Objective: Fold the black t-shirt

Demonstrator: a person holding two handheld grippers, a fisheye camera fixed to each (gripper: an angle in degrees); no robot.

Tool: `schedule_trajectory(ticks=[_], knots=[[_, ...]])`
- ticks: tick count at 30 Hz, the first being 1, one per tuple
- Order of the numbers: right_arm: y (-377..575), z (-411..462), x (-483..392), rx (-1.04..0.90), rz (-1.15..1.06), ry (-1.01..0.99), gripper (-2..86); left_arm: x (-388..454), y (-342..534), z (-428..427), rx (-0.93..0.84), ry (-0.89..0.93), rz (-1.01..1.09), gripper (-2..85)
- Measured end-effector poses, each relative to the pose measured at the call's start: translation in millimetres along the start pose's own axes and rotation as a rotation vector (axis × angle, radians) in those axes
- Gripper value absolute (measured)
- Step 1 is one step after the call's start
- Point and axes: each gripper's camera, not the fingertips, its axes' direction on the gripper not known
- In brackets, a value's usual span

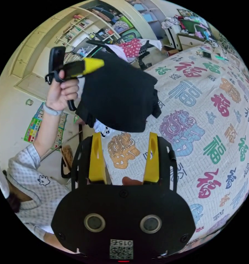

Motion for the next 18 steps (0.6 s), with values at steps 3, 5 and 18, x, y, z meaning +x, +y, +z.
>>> schedule_trajectory(ticks=[3, 5, 18], knots=[[36, -15, -31, 0.090, -0.038, 0.049, 22.0, 85, -1, 9, 0.063, 0.116, 0.117, 1.1], [57, -37, -53, 0.163, -0.055, 0.102, 18.9, 161, 6, 22, 0.080, 0.124, 0.234, 1.2], [314, -215, -139, 0.506, 0.093, 0.275, 0.8, 513, 192, 204, 0.085, -0.816, 0.998, 1.7]])
